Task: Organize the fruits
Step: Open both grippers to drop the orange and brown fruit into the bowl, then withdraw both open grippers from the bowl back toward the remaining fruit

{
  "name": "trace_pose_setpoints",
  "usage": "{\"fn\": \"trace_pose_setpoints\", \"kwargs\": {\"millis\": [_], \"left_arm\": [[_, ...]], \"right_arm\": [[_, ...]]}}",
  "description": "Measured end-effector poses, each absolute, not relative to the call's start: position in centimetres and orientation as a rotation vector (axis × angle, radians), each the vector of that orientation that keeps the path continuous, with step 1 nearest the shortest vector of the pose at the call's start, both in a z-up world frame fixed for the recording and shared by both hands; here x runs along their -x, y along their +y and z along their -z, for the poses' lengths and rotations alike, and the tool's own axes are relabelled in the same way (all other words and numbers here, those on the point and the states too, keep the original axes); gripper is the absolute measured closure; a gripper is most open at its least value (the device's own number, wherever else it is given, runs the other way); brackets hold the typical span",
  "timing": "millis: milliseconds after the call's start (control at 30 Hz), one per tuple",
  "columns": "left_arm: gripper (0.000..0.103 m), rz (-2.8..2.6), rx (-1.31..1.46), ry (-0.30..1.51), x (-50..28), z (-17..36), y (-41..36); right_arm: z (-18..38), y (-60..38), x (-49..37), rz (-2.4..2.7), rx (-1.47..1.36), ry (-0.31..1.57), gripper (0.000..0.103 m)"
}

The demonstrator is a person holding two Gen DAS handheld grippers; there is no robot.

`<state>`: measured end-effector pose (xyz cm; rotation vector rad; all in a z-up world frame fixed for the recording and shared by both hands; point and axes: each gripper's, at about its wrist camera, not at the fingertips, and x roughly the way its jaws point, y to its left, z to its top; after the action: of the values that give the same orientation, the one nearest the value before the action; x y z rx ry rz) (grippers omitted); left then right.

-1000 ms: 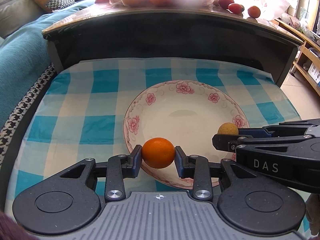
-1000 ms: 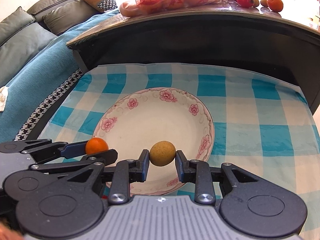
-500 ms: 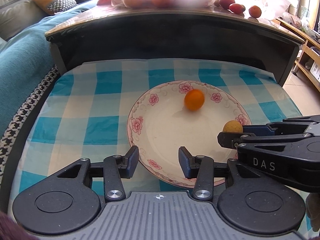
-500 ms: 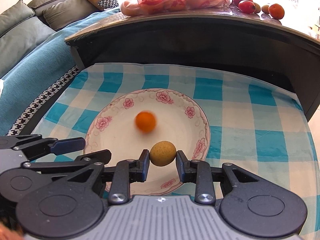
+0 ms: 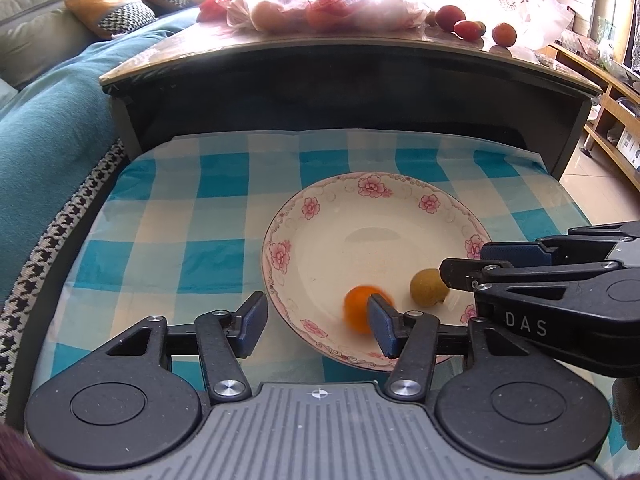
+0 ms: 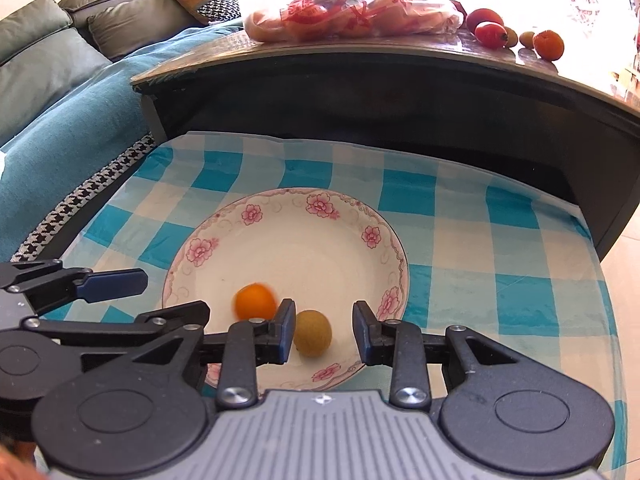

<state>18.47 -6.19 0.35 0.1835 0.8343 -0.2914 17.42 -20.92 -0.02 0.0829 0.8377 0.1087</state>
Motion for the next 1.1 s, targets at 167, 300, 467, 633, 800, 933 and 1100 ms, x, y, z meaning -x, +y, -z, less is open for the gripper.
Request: {"fn": "trace_pose_setpoints", "kwargs": {"millis": [167,300,467,633,800,933,1100], "left_arm": [[0.039,0.293,-0.186,0.824,-17.9,-0.8,-6.1],[0.039,0.294,-0.190,0.812,-17.5,-1.2,-6.0],[0.038,0.293,-0.197,0.800,-16.8,-1.4,-6.0],[0.037,0.293,-0.194,0.798,-16.4,-1.5,-5.8],[0.037,0.293,-0.193,0.797,-16.2,-1.5,-5.8],[0.037,0.295,-0.189,0.792,-15.7,-1.7,-5.6],[0.037,0.295,-0.189,0.790,-15.4,-1.8,-5.5]], "right_arm": [[-0.5,-20.6,-16.8,-0.107,-0.066,0.829,0.070],[-1.0,-20.4,-16.3,-0.101,-0.058,0.819,0.070],[-1.3,-20.3,-15.6,-0.089,-0.049,0.810,0.070],[-1.6,-20.0,-15.0,-0.078,-0.034,0.800,0.070],[-1.7,-19.7,-14.5,-0.073,-0.018,0.795,0.070],[-1.9,-19.6,-14.1,-0.067,-0.019,0.789,0.070],[-2.0,-19.6,-13.7,-0.062,-0.022,0.785,0.070]]}}
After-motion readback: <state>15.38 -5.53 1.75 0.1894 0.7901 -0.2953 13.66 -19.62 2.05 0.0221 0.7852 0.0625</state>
